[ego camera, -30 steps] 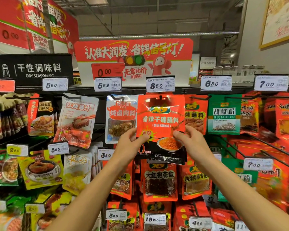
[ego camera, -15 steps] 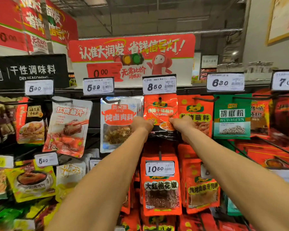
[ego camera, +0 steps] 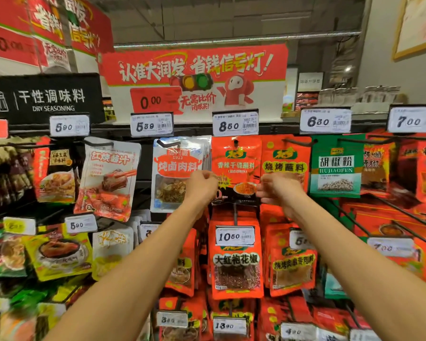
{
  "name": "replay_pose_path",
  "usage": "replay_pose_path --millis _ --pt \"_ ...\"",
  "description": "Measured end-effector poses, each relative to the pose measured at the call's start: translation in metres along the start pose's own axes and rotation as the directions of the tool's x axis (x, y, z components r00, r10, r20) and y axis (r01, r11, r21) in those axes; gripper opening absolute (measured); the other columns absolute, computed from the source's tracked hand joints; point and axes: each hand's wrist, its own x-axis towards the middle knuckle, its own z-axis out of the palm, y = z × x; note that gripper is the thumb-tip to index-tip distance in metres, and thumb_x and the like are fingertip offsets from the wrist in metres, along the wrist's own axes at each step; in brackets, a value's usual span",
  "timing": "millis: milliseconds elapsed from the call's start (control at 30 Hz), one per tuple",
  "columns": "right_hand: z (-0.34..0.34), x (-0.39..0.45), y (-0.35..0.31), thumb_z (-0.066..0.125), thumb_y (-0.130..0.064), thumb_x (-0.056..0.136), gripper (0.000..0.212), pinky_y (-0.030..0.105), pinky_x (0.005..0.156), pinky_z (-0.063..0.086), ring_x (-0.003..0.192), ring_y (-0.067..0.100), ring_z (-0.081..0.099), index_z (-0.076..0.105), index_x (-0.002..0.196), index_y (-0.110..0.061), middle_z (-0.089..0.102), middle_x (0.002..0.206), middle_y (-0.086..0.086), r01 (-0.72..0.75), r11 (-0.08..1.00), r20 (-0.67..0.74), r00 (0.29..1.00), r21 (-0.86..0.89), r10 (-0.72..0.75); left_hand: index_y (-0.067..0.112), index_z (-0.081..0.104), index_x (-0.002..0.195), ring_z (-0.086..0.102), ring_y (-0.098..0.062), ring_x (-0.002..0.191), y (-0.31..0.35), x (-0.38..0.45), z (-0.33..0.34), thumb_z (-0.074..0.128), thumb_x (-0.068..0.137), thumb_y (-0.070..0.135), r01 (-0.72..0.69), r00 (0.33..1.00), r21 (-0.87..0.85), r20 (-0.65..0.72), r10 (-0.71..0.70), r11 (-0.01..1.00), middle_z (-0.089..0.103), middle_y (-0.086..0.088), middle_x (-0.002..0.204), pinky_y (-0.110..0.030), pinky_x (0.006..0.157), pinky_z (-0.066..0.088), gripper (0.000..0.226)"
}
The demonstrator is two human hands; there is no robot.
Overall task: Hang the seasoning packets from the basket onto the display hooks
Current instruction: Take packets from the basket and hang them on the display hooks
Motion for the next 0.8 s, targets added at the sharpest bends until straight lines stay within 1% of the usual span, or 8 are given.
replay_pose_path --millis 100,167,333,433,500,633,733,800 --pt "-0.024 -0.046 -0.009 0.059 -0.017 0.097 0.011 0.023 0.045 0.052 0.059 0.022 0.070 0.067 0.094 -0.010 0.074 0.071 0.008 0.035 0.994 0.054 0.998 0.100 -0.040 0.016 0.071 0.089 0.071 -0.018 0.067 0.013 -0.036 -0.021 0.056 0.100 0.020 0.040 0.992 -0.192 0.123 -0.016 0.981 0.076 -0.003 0.079 -0.022 0.052 0.051 0.019" --pt "-0.047 -0.075 -0.008 0.058 -0.018 0.097 0.014 0.023 0.045 0.052 0.055 0.020 0.069 0.068 0.091 -0.010 0.073 0.069 0.007 0.051 0.985 0.075 0.995 0.166 -0.064 0.014 0.072 0.094 0.072 -0.018 0.068 0.018 -0.066 -0.031 0.055 0.101 0.019 0.066 0.985 -0.294 0.174 -0.015 0.954 0.078 -0.006 0.082 -0.023 0.056 0.057 0.019" --pt "-0.103 -0.131 0.035 0.054 -0.012 0.097 0.019 0.021 0.044 0.050 0.049 0.019 0.065 0.065 0.081 -0.009 0.066 0.062 0.008 0.040 0.972 0.119 0.990 0.233 -0.070 0.010 0.071 0.094 0.069 -0.016 0.061 0.002 -0.147 -0.030 0.051 0.103 0.017 0.150 0.979 -0.375 0.183 -0.085 0.915 0.076 -0.009 0.081 -0.022 0.056 0.056 0.023" --pt "-0.131 -0.152 0.083 0.053 -0.008 0.099 0.022 0.022 0.045 0.052 0.049 0.020 0.065 0.065 0.081 -0.007 0.067 0.063 0.010 -0.010 0.979 0.186 0.982 0.204 -0.029 0.011 0.071 0.091 0.066 -0.014 0.057 -0.025 -0.193 -0.014 0.049 0.103 0.015 0.246 0.967 -0.420 0.172 -0.190 0.873 0.074 -0.008 0.076 -0.021 0.054 0.055 0.026" --pt "-0.146 -0.162 0.125 0.053 -0.006 0.099 0.024 0.022 0.044 0.052 0.048 0.020 0.065 0.066 0.080 -0.007 0.067 0.062 0.011 -0.087 0.987 0.224 0.973 0.135 0.055 0.010 0.071 0.091 0.066 -0.013 0.055 -0.051 -0.221 0.003 0.048 0.104 0.014 0.332 0.943 -0.414 0.159 -0.292 0.848 0.074 -0.006 0.074 -0.021 0.054 0.055 0.026" --pt "-0.162 -0.180 0.218 0.052 -0.002 0.098 0.028 0.025 0.043 0.048 0.042 0.021 0.061 0.065 0.074 -0.007 0.065 0.057 0.011 -0.304 0.952 0.228 0.926 -0.026 0.302 0.011 0.069 0.090 0.059 -0.015 0.055 -0.121 -0.275 0.045 0.049 0.101 0.014 0.576 0.816 -0.359 0.194 -0.545 0.735 0.069 -0.005 0.072 -0.023 0.054 0.050 0.023" --pt "-0.170 -0.197 0.289 0.054 -0.004 0.098 0.026 0.022 0.041 0.046 0.042 0.019 0.061 0.066 0.075 -0.008 0.066 0.055 0.008 -0.447 0.885 0.195 0.864 -0.132 0.465 0.014 0.064 0.085 0.045 -0.017 0.058 -0.180 -0.318 0.076 0.046 0.099 0.014 0.753 0.653 -0.318 0.255 -0.713 0.576 0.057 -0.003 0.069 -0.029 0.057 0.037 0.023" --pt "-0.175 -0.210 0.337 0.055 -0.006 0.098 0.022 0.021 0.041 0.047 0.044 0.021 0.063 0.067 0.080 -0.004 0.067 0.057 0.010 -0.539 0.820 0.166 0.805 -0.193 0.569 0.017 0.061 0.078 0.041 -0.014 0.059 -0.225 -0.347 0.093 0.043 0.101 0.014 0.837 0.539 -0.270 0.256 -0.803 0.476 0.053 0.000 0.068 -0.028 0.057 0.033 0.029"
